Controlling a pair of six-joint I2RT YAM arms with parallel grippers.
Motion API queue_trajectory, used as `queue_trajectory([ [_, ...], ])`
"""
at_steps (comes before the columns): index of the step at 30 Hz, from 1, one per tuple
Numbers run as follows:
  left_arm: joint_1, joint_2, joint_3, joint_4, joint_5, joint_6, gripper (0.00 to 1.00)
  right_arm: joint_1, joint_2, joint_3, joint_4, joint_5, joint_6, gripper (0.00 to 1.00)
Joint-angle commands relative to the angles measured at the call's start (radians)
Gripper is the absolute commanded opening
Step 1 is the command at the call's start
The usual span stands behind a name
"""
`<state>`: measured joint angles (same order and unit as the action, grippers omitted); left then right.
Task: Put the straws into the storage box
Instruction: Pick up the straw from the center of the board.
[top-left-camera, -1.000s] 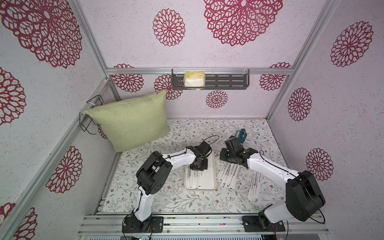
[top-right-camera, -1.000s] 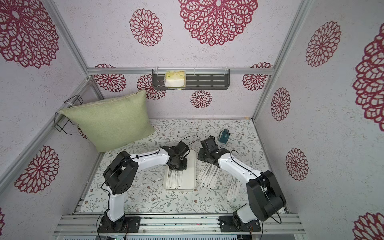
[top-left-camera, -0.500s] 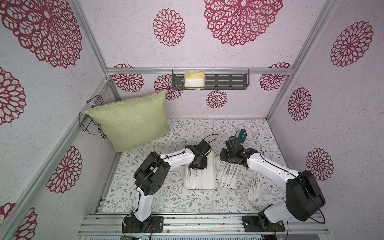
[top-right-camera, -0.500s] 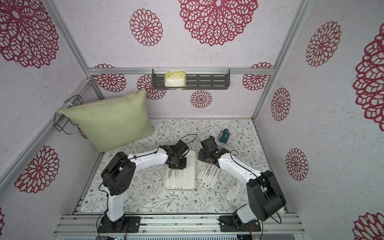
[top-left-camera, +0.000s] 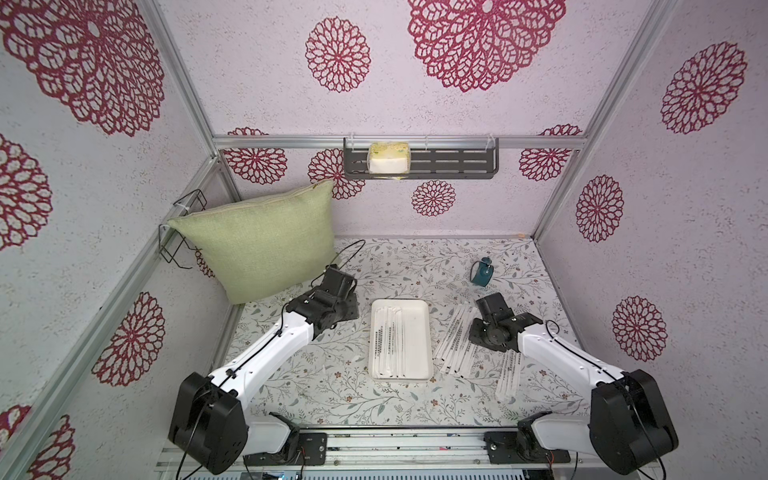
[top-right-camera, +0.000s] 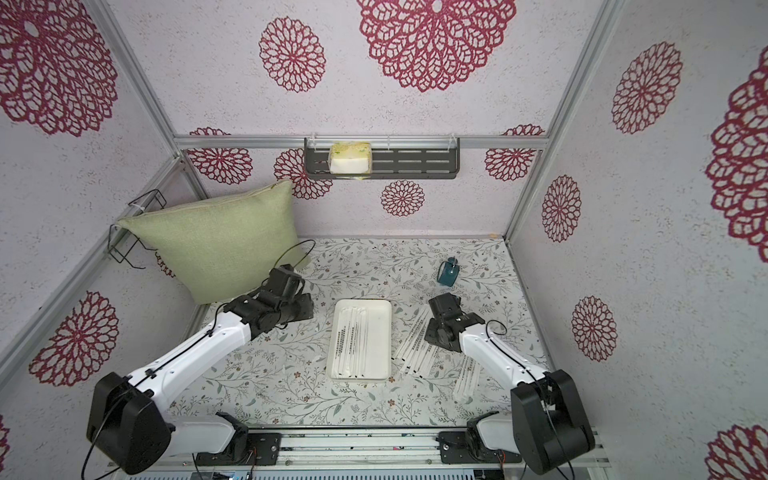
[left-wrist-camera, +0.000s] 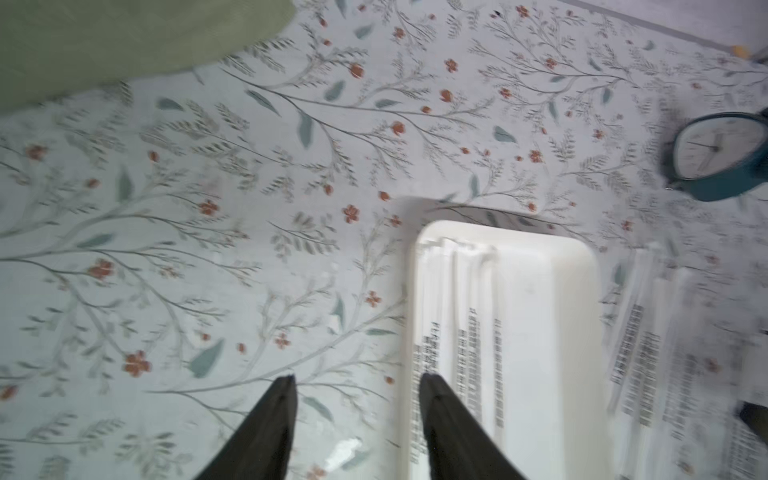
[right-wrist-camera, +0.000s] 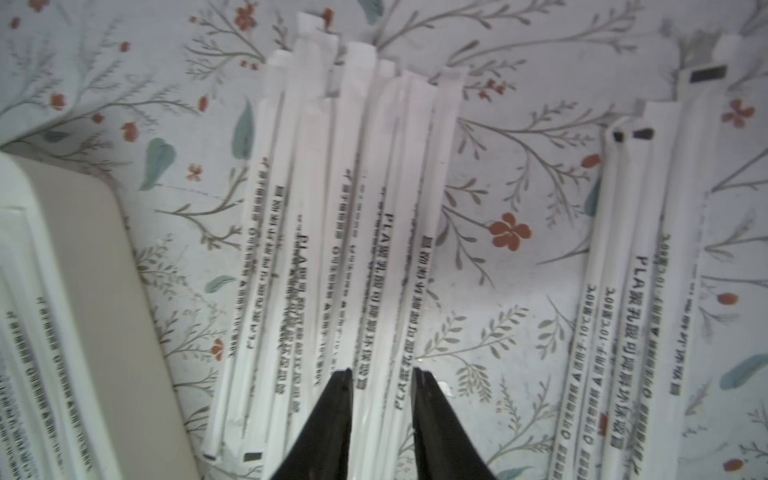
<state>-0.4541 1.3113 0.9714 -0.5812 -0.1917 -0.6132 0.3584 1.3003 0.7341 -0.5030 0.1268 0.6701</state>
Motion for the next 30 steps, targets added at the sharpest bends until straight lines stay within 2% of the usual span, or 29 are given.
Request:
queue_trajectory([
  [1,0.004,-0.092,-0.112,0.175,-0.036,0.025,0.67,-0.023,0.026,-0.016,0.053,-0.016,-0.013,0.33],
  [3,0.003,-0.149,-0.195,0.310,-0.013,-0.004,0.71,-0.028,0.063,-0.014,0.079,-0.002,-0.009,0.33],
  [5,0.004,-0.163,-0.226,0.354,-0.009,-0.022,0.72,-0.037,0.084,-0.024,0.115,-0.003,-0.002,0.32],
  [11,0.003,-0.124,-0.230,0.326,0.006,-0.026,0.71,-0.039,0.141,-0.029,0.160,-0.011,-0.004,0.32],
  [22,0.003,-0.097,-0.245,0.358,0.033,-0.031,0.67,-0.046,0.176,-0.070,0.184,0.019,-0.008,0.21],
  [30,0.005,-0.091,-0.250,0.364,0.038,-0.028,0.66,-0.037,0.170,-0.041,0.129,0.092,-0.074,0.17],
])
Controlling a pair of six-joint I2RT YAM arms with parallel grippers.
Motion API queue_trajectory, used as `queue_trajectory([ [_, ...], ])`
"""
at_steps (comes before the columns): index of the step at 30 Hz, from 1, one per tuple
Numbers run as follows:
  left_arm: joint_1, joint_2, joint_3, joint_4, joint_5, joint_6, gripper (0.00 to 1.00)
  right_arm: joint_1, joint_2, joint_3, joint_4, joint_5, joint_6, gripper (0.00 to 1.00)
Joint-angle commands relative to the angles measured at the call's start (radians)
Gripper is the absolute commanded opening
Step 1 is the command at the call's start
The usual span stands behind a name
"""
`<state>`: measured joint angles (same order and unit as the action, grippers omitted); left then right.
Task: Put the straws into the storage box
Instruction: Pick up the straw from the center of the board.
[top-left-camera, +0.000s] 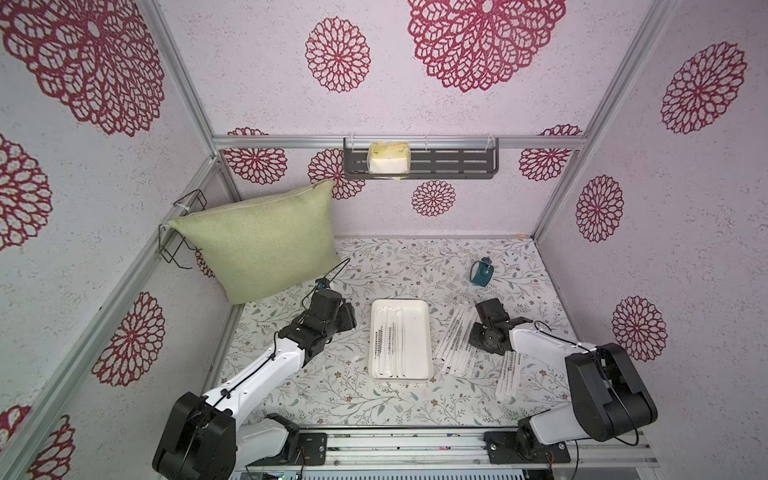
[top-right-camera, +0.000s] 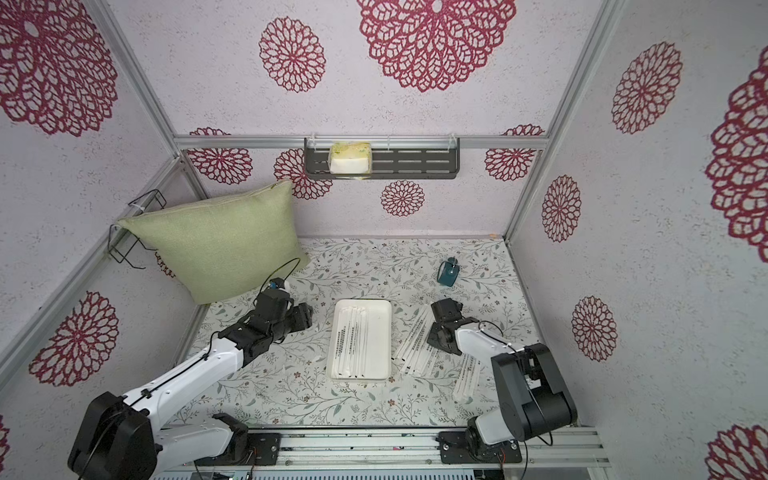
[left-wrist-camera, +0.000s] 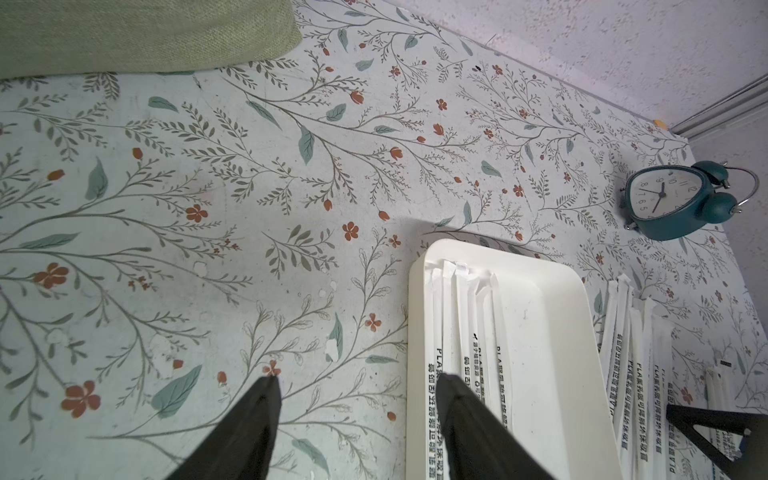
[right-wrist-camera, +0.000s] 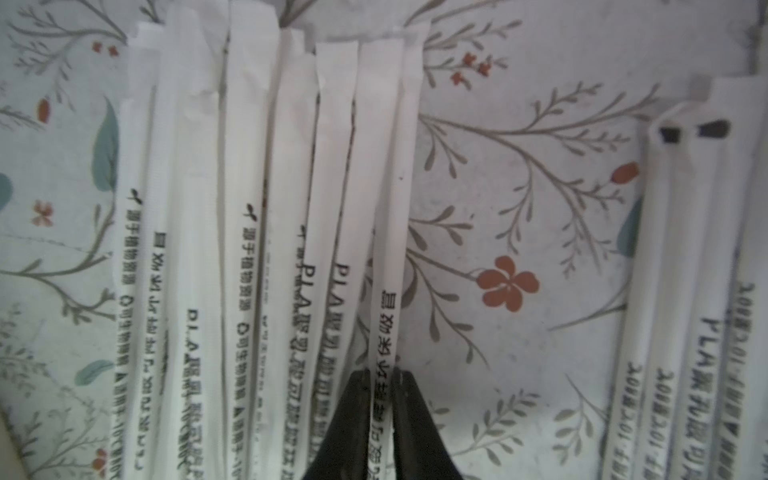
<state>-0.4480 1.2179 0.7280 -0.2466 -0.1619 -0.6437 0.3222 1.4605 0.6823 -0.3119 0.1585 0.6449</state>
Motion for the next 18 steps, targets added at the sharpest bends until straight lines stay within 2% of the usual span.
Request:
queue_trajectory([
  [1,-0.001,0.004,-0.008,0.030,0.009,0.002,0.66,0.004,0.013,0.017,-0.073,0.072,-0.060,0.16],
  [7,-0.002,0.010,-0.013,0.031,0.012,0.003,0.66,0.045,0.005,0.088,-0.142,0.071,-0.122,0.11],
  [14,-0.001,0.014,-0.018,0.028,0.009,0.000,0.65,0.049,-0.064,0.148,-0.207,0.046,-0.087,0.10],
  [16,-0.001,0.021,-0.016,0.022,0.008,-0.008,0.64,0.077,-0.086,0.194,-0.236,0.030,-0.064,0.10],
  [18,-0.002,0.035,-0.009,0.015,0.019,-0.015,0.62,0.154,-0.079,0.252,-0.257,0.009,-0.026,0.09],
])
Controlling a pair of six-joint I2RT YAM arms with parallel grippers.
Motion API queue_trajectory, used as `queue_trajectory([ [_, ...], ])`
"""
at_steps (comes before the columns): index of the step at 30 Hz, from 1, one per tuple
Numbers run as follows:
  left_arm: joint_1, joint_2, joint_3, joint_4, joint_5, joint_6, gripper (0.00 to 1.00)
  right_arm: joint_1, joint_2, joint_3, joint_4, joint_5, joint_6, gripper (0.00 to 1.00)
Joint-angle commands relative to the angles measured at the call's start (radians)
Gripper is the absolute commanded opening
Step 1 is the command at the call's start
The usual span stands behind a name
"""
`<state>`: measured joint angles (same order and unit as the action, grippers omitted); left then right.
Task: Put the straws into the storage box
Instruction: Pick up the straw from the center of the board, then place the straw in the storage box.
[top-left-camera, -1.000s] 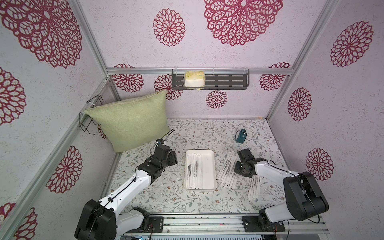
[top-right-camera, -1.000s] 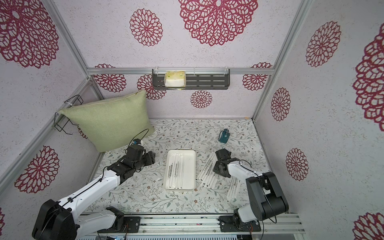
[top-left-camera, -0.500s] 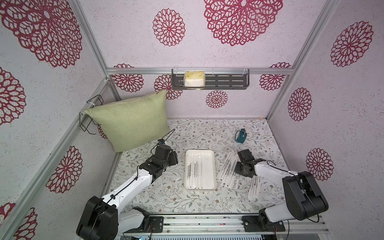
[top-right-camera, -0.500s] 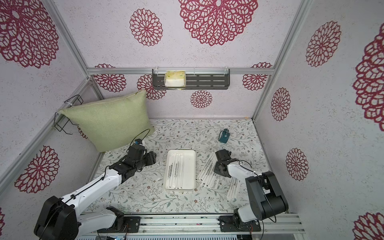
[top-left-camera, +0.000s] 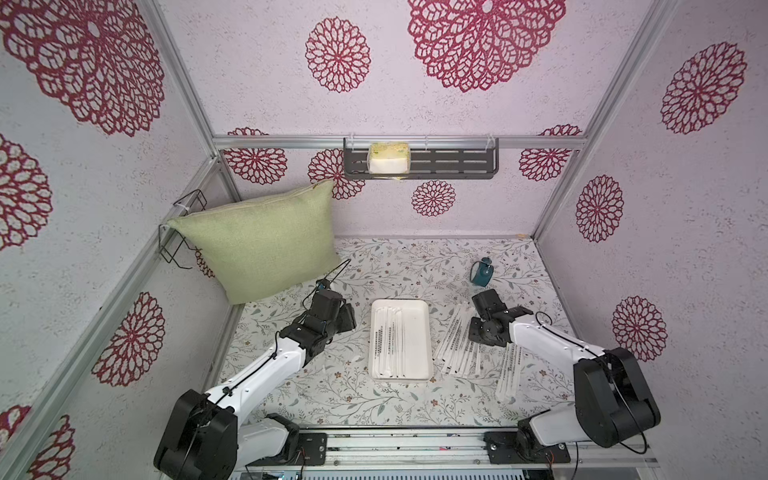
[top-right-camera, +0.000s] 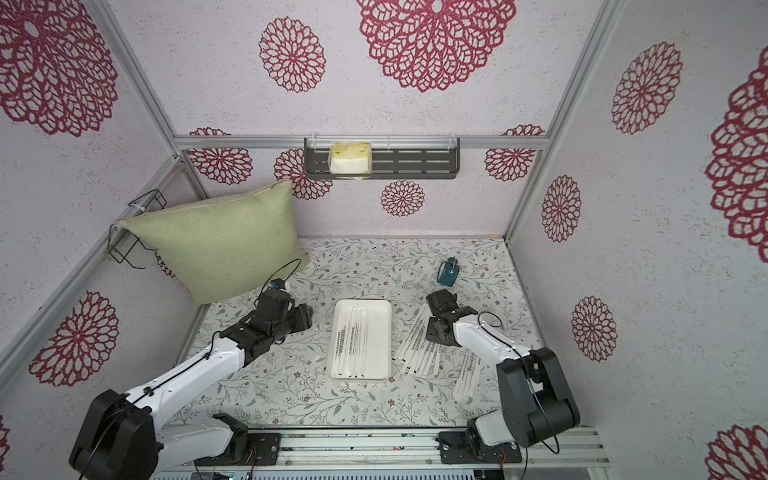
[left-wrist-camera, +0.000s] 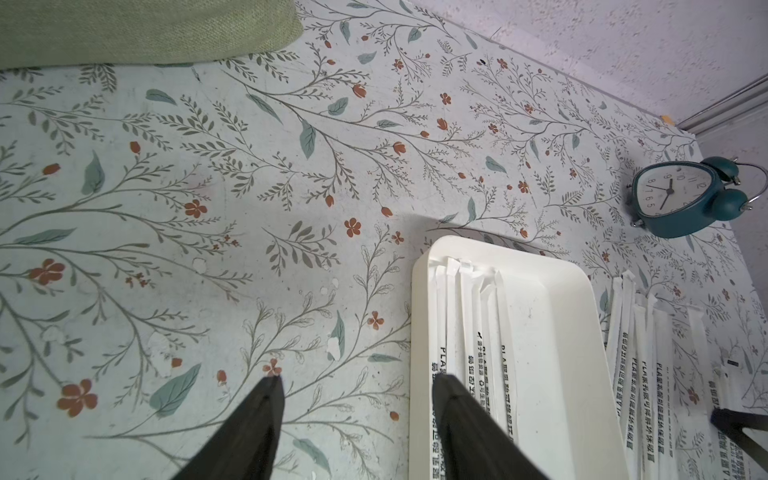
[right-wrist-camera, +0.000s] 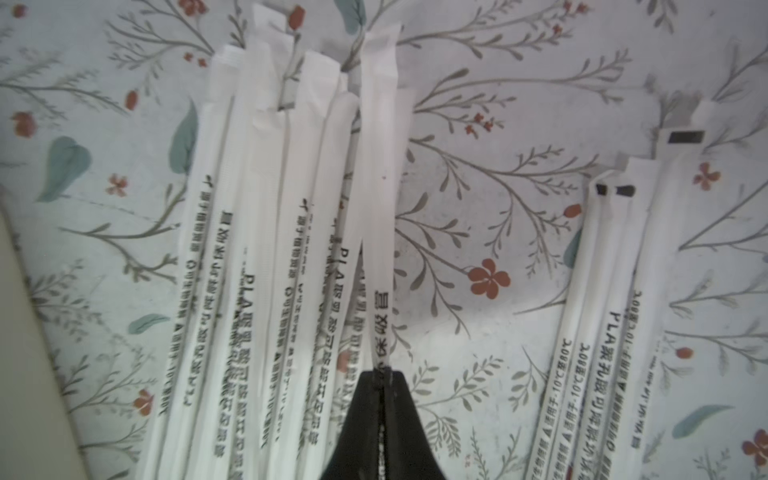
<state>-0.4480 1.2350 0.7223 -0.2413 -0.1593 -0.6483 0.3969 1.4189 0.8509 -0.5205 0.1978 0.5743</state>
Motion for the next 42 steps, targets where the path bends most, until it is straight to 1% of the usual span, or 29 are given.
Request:
queue_trajectory([
  [1,-0.001,0.027,0.001,0.003,0.024,-0.017,0.60,0.119,-0.028,0.106,-0.042,-0.047,0.067,0.09],
  [3,-0.001,0.050,0.014,-0.013,0.046,-0.034,0.58,0.230,0.004,0.151,0.024,-0.102,0.126,0.09],
  [5,-0.002,0.073,0.015,-0.012,0.069,-0.055,0.54,0.316,0.066,0.207,0.094,-0.134,0.175,0.10],
  [6,-0.002,0.084,0.017,-0.010,0.089,-0.064,0.53,0.351,0.104,0.232,0.128,-0.136,0.192,0.10],
  [8,-0.001,0.101,0.015,-0.006,0.118,-0.083,0.51,0.379,0.164,0.245,0.190,-0.145,0.228,0.10],
  [11,-0.002,0.120,0.005,0.008,0.158,-0.101,0.51,0.381,0.225,0.211,0.277,-0.183,0.263,0.09],
  [16,-0.006,0.149,-0.006,0.039,0.207,-0.116,0.51,0.379,0.273,0.158,0.333,-0.226,0.274,0.09],
  [23,-0.019,0.186,-0.010,0.067,0.225,-0.128,0.50,0.379,0.327,0.109,0.407,-0.259,0.308,0.09],
  [33,-0.023,0.199,-0.012,0.069,0.223,-0.119,0.49,0.385,0.365,0.134,0.411,-0.267,0.308,0.09],
  [42,-0.022,0.199,-0.004,0.065,0.222,-0.114,0.49,0.390,0.386,0.158,0.397,-0.266,0.297,0.12],
])
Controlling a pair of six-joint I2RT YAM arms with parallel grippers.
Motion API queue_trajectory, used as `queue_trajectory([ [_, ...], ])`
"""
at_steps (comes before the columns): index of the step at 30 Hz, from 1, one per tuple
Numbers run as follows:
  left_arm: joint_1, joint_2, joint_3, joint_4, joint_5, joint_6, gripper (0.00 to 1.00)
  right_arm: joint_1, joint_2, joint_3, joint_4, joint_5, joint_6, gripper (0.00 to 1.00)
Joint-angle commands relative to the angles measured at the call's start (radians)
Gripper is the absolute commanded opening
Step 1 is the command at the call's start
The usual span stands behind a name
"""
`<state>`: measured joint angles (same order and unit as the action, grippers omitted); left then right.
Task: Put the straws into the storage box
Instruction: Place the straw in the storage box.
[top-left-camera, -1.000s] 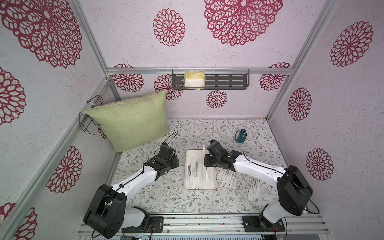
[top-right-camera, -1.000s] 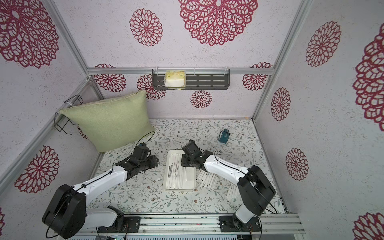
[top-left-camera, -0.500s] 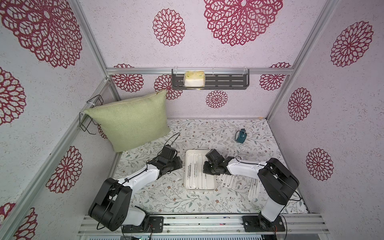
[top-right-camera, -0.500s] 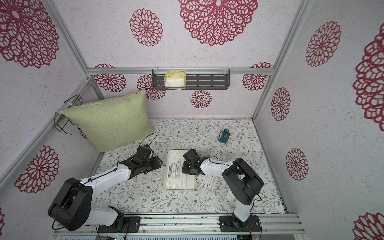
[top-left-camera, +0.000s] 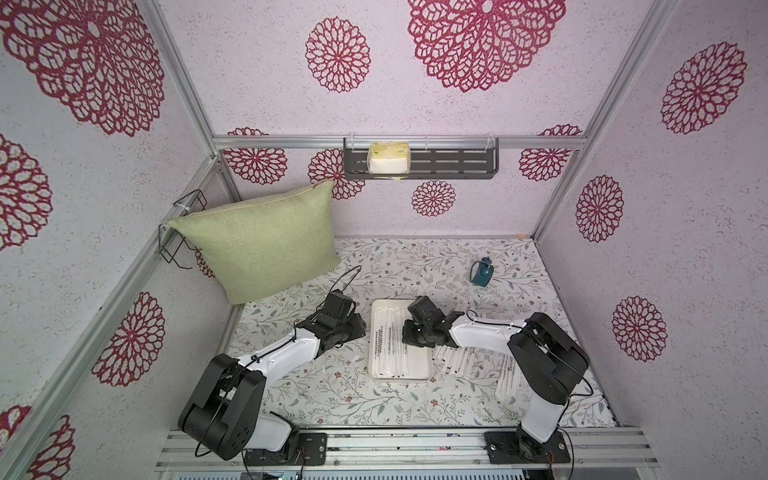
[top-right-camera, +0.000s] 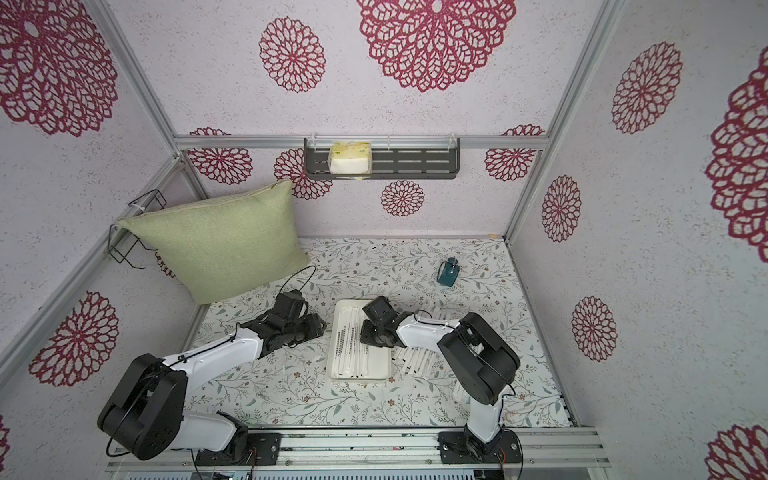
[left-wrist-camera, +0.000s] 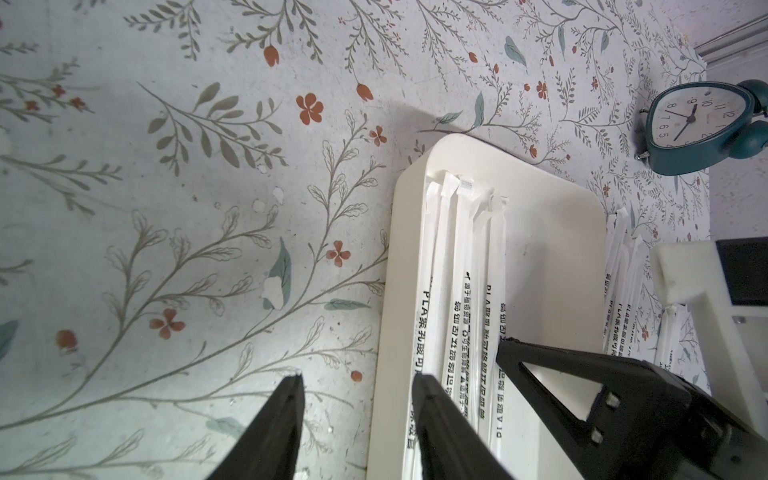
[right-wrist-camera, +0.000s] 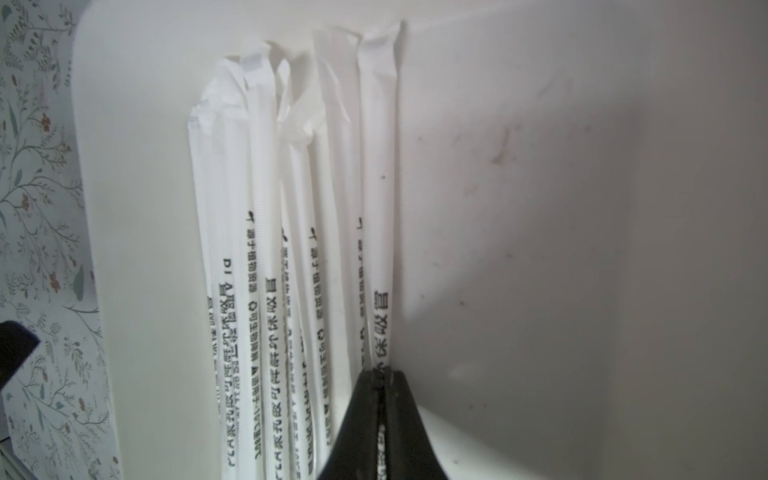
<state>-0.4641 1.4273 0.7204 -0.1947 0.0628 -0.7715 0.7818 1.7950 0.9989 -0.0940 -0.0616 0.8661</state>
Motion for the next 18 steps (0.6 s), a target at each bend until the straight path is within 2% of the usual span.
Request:
queue_trajectory([
  [1,-0.006,0.004,-0.003,0.017,-0.002,0.009,0.49,0.005,0.008,0.009,-0.029,-0.008,0.005,0.13],
  [6,-0.004,-0.011,0.009,-0.018,-0.015,0.024,0.49,0.004,-0.027,0.025,-0.080,-0.001,-0.001,0.23],
  [9,-0.003,-0.050,0.039,-0.078,-0.053,0.053,0.48,-0.005,-0.115,0.030,-0.152,0.007,-0.013,0.31],
  [12,-0.003,-0.092,0.091,-0.154,-0.102,0.093,0.52,-0.040,-0.244,-0.016,-0.234,0.030,-0.016,0.36],
  [14,-0.027,-0.094,0.147,-0.227,-0.169,0.150,0.62,-0.099,-0.335,-0.090,-0.276,0.052,-0.021,0.36],
  [15,-0.066,-0.082,0.194,-0.278,-0.232,0.196,0.69,-0.145,-0.381,-0.137,-0.303,0.069,-0.032,0.36],
  [16,-0.113,-0.061,0.244,-0.323,-0.302,0.234,0.71,-0.201,-0.421,-0.181,-0.329,0.078,-0.047,0.36],
  [18,-0.194,-0.011,0.321,-0.378,-0.370,0.275,0.73,-0.301,-0.486,-0.249,-0.365,0.112,-0.087,0.36],
])
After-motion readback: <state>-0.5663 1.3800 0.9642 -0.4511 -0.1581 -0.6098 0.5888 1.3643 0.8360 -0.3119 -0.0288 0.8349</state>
